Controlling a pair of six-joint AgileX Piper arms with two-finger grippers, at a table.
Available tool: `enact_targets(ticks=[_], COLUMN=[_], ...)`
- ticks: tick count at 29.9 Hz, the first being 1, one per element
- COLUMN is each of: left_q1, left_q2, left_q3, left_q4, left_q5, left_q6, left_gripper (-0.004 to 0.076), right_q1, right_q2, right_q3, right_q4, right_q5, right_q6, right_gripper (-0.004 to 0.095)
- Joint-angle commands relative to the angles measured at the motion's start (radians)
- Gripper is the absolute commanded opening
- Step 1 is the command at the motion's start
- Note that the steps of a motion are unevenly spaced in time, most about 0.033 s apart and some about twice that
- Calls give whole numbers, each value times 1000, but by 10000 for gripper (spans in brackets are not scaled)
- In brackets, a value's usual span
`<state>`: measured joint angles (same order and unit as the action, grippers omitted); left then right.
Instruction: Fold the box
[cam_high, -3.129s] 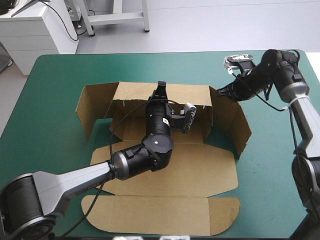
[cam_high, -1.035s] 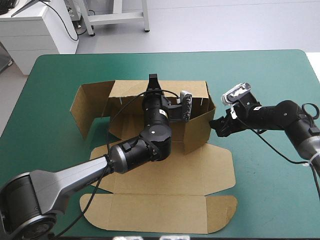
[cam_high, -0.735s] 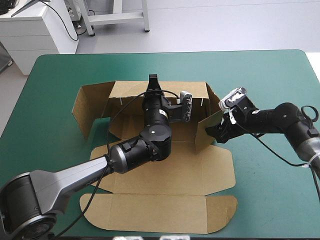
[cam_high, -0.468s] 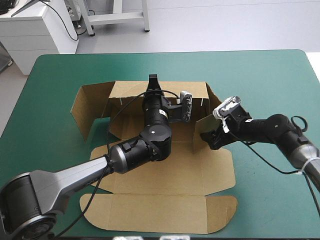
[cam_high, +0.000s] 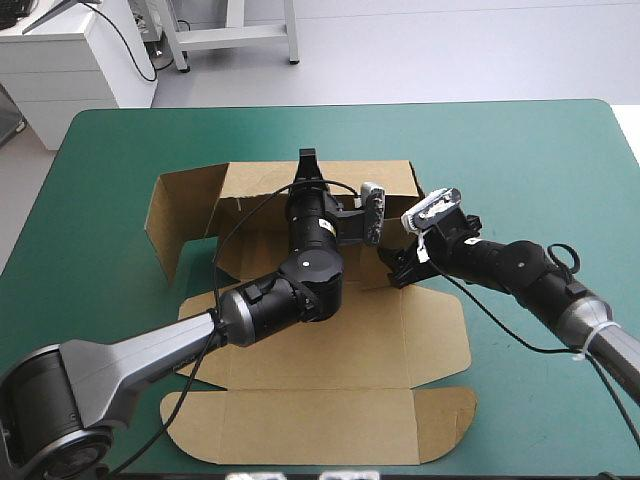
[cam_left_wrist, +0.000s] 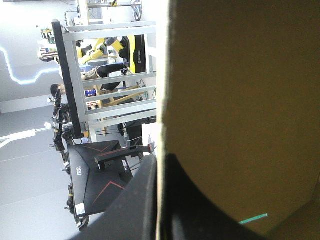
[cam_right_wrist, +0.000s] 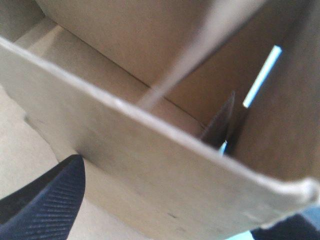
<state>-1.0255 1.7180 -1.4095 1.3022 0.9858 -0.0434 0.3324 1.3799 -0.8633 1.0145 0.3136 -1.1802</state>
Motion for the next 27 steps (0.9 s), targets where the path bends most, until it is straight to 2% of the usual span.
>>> enact_targets(ticks=[1,11,15,20,27], left_q1=[0,0,0,0,0], left_q2=[-50,-50,-50,-39,-39], left_q3=[-33,-33,-33,-33,-33], left_q4=[63,65,65,51,-23], left_q5=[-14,-21,-36,-38,-37], left_q6=[-8,-8,0,136,145], left_gripper=[-1,-1,-1,-1,-1], right_q1=[41,93,93,93,93], right_q2=[-34,-34,-34,-34,-32], right_q3=[-21,-8,-8,-8,-8], right_q4=[34,57,57,57,57], right_q5=[-79,-278,-267,-269,-314], right_q6=[-2,77,72,66,36], right_gripper=[767,767,767,767,767])
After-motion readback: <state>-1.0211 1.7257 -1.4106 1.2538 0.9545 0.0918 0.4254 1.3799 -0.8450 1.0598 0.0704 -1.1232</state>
